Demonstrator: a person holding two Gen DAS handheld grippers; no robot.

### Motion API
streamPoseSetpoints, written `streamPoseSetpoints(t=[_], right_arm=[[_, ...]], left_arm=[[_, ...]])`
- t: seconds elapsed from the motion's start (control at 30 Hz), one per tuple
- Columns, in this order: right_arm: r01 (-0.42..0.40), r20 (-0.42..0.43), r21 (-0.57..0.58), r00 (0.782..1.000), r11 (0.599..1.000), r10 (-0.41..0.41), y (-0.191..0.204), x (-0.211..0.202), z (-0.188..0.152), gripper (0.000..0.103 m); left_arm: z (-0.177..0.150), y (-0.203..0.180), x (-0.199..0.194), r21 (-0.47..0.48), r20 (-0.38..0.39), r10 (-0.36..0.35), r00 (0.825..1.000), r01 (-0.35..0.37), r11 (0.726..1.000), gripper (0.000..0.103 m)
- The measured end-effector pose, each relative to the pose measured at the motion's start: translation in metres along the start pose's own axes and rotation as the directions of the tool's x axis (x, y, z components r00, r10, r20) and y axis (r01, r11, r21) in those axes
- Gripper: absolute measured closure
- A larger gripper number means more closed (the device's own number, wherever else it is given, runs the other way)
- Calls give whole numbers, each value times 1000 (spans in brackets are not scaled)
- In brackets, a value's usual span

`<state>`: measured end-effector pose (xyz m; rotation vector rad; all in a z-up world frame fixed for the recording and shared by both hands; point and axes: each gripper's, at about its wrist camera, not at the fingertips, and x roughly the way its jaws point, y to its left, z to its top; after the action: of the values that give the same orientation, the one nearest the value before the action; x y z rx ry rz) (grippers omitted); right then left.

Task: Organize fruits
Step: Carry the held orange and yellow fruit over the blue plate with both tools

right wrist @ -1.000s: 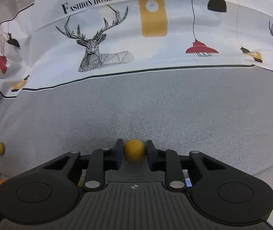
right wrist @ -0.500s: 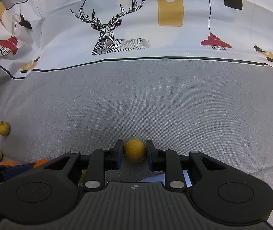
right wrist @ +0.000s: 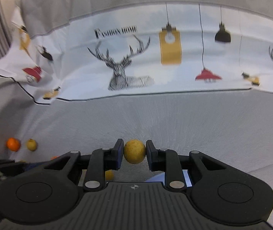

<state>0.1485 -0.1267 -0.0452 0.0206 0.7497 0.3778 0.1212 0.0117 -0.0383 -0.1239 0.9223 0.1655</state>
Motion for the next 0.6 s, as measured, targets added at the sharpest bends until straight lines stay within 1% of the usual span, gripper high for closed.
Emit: streamPoseSetpoints(t=[0.1,0.17,0.27,0.37,0.43,0.5,0.53,0.6], right_arm=[[5,32,1,999,1000,-5,2,-33,-7,77],[17,44,-8,999,1000,-17,2,-56,-14,77],[46,74,-29,996,999,-44,0,-90,-23,77],[58,90,-7,994,998,-58,-6,-115,-38,77],[67,75,0,995,998,-67,-13,-122,-51,77],[102,54,-4,993,995,-102,-21,-124,-57,77],[117,60,-4,991,993,-116,-25,-125,-58,77],[148,62,7,987,989,-149,-38,-126,-57,77]], left_arm=[[-1,4,-23,9,47,-1,999,0,1000,64],[-4,5,-43,37,86,2,996,-5,999,64],[-9,1,-75,86,153,-3,988,-10,996,64],[-21,-4,-99,97,200,-33,979,14,995,64],[-35,-7,-104,89,206,-64,976,46,995,64],[-47,-12,-101,108,182,-96,979,78,991,64],[-49,-14,-98,112,157,-102,982,85,990,64],[-48,-16,-94,118,156,-127,980,109,987,64]])
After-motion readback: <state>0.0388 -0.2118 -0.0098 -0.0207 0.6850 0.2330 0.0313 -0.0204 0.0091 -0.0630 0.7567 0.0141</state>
